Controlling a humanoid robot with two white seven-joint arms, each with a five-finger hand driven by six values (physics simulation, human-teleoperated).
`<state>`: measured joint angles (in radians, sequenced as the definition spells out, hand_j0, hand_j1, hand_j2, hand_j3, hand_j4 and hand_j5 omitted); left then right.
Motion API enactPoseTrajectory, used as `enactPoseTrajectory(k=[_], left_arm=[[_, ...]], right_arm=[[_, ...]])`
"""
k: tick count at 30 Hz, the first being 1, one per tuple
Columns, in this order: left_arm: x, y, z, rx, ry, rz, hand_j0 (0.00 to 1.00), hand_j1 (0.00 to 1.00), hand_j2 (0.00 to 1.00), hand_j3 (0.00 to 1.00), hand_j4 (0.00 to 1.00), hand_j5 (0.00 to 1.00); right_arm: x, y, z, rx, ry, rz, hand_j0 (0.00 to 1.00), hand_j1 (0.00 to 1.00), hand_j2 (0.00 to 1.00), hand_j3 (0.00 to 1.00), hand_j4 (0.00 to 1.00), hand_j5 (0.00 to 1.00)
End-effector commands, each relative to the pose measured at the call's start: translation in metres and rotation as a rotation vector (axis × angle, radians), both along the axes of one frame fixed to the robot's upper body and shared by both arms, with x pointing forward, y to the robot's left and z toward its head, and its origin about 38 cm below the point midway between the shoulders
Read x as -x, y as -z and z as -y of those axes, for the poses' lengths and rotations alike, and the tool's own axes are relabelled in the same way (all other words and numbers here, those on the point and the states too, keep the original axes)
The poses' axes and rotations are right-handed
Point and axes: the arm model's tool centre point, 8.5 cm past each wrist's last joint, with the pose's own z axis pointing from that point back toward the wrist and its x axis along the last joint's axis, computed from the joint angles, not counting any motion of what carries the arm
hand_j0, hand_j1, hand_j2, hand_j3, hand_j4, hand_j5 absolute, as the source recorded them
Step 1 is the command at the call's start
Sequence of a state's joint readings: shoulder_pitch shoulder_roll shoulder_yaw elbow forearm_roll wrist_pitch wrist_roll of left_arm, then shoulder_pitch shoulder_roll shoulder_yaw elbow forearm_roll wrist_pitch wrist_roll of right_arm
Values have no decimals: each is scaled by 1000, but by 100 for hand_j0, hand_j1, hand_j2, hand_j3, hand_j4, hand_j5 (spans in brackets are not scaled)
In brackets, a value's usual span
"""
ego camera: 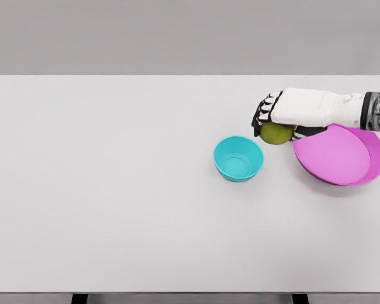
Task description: Put the apple from the pink plate into the blue bowl with your right arm
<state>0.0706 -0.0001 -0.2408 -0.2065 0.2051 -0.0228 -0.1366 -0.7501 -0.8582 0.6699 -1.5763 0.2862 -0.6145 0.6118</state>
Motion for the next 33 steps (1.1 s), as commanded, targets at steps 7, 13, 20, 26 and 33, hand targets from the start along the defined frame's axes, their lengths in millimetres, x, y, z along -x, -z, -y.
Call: enactPoseTrajectory(k=[7,13,20,26,33], left_arm=[[0,0,0,0,0,-1,100,100,100,100,100,100],[0,0,0,0,0,1,100,100,100,100,100,100],[0,0,0,2,0,1,100,100,100,100,100,100],[0,0,0,0,0,-1,100,100,100,100,100,100],[0,0,0,0,0,-1,100,100,100,100,100,100]], right_arm=[[7,7,-31,-33,-75,-12,58,58,58,58,58,58],[9,15,-41,-35,-99,-34,58,58,58,58,58,58],[11,25,-48,-27,-117,-55,58,58,58,58,58,58],[10,27,-49,-28,-116,-62,58,58,58,58,58,58],[10,28,-56,-30,-126,-57,58,58,58,58,58,58]])
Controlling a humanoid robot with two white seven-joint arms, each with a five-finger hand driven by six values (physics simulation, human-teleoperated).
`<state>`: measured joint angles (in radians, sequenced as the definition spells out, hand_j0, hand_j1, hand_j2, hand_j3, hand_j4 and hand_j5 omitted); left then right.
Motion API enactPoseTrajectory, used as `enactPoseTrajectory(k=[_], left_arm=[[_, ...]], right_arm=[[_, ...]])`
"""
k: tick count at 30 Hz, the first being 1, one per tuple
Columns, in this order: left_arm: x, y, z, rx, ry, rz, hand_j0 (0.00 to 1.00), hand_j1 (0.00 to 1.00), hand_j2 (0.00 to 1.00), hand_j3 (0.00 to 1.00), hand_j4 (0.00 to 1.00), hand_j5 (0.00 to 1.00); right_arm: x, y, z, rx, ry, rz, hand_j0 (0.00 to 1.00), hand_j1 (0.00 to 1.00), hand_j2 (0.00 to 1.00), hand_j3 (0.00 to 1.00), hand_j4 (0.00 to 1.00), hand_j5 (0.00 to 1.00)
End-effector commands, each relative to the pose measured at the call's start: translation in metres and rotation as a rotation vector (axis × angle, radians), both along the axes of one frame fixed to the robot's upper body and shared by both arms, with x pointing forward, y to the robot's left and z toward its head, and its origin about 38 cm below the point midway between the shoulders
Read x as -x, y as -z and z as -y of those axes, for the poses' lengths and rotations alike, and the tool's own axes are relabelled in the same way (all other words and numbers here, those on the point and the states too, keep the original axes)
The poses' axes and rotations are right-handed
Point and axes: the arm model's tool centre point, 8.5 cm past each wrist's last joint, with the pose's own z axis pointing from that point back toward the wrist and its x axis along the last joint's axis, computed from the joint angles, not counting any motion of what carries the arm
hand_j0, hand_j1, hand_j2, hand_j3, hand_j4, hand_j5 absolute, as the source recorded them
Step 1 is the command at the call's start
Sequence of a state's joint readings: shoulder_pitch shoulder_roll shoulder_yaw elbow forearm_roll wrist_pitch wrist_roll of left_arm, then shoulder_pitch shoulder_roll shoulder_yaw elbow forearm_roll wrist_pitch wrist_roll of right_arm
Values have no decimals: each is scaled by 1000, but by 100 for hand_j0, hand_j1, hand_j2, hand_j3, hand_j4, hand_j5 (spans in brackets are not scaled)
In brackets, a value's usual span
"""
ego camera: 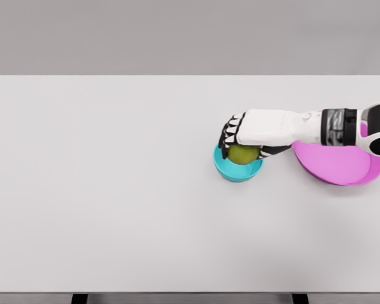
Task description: Put the apple from the pink plate into the blue bowl with your right arm
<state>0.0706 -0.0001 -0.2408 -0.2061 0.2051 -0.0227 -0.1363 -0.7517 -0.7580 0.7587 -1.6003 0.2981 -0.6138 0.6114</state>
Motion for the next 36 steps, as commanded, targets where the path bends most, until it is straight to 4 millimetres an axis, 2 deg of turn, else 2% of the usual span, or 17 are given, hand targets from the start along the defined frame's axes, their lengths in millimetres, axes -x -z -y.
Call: enactPoseTrajectory(k=[1,5,6,7,23,25,27,29,31,34,36], left_arm=[[0,0,0,0,0,0,100,100,100,100,100,100],[0,0,0,0,0,0,100,100,100,100,100,100],[0,0,0,0,0,1,100,100,100,100,100,100],[0,0,0,0,0,1,100,100,100,100,100,100],[0,0,0,0,0,1,100,100,100,100,100,100],[0,0,0,0,0,0,100,100,100,100,100,100],[0,0,0,0,0,0,100,100,100,100,100,100],[0,0,0,0,0,-2,100,100,100,100,100,100],[0,0,0,2,0,0,100,100,100,100,100,100],[0,0,0,0,0,0,100,100,100,100,100,100],[0,0,0,0,0,1,100,100,100,100,100,100]], right_arm=[[0,0,-4,-9,-4,-3,58,58,58,58,58,58],[-1,1,-4,-9,-2,-4,58,58,58,58,58,58],[-2,1,-2,-9,3,-5,66,66,66,66,66,66],[-2,1,-2,-9,4,-6,100,100,100,100,100,100],[0,0,-3,-8,-3,-1,100,100,100,100,100,100],[-1,-5,-1,-11,1,10,100,100,100,100,100,100],[-4,-14,6,-17,19,30,100,100,100,100,100,100],[-8,-31,21,-43,63,69,100,100,100,100,100,100],[-11,-45,50,-38,129,99,100,100,100,100,100,100],[-7,-46,86,-55,223,104,100,100,100,100,100,100],[-5,-38,111,-60,293,82,100,100,100,100,100,100]])
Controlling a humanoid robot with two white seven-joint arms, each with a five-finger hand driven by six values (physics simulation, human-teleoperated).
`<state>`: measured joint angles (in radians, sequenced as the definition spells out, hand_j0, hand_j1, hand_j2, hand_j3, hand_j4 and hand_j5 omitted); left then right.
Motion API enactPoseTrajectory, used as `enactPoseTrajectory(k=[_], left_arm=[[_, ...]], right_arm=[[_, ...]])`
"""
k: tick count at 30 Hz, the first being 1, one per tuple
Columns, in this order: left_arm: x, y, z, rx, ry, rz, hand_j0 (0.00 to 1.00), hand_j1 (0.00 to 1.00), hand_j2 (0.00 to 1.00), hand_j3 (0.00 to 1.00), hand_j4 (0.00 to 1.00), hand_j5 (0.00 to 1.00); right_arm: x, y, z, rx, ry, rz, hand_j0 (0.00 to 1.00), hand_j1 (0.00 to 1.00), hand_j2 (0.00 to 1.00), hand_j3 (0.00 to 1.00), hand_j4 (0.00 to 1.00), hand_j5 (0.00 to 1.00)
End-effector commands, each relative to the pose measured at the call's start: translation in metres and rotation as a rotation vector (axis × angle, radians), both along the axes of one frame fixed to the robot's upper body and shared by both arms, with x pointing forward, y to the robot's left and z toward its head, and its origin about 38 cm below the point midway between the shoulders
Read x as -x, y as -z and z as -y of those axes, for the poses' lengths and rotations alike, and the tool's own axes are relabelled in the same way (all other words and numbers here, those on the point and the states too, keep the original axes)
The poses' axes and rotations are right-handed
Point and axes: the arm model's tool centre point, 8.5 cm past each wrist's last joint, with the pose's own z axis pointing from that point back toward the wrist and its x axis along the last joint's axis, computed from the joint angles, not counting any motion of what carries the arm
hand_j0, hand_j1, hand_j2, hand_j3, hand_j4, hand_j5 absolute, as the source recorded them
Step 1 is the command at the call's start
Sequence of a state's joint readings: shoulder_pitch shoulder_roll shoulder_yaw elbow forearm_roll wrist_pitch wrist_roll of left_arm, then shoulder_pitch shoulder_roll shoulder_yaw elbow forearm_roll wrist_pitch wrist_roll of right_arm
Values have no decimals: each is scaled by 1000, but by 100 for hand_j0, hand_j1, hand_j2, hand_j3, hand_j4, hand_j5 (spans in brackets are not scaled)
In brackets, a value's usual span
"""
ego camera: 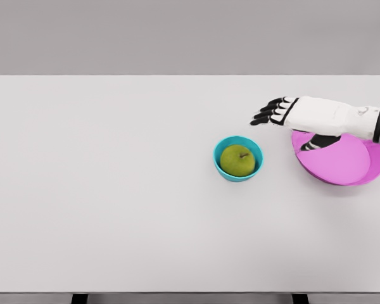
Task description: Put the apple from the pink plate into the blue bowl with your right arm
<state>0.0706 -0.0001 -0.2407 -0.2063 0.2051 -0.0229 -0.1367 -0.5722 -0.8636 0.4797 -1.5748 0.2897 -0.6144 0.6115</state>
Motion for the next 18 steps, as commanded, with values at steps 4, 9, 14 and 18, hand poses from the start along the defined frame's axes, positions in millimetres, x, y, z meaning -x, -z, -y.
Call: enactPoseTrajectory(k=[4,9,14,18], left_arm=[[0,0,0,0,0,1,100,100,100,100,100,100],[0,0,0,0,0,1,100,100,100,100,100,100],[0,0,0,0,0,-1,100,100,100,100,100,100],[0,0,0,2,0,1,100,100,100,100,100,100]], right_arm=[[-19,-17,53,-69,176,32,100,100,100,100,100,100],[-17,-12,55,-242,230,69,100,100,100,100,100,100],[-13,2,55,-243,236,36,100,100,100,100,100,100],[-11,5,56,-239,239,31,100,100,100,100,100,100]])
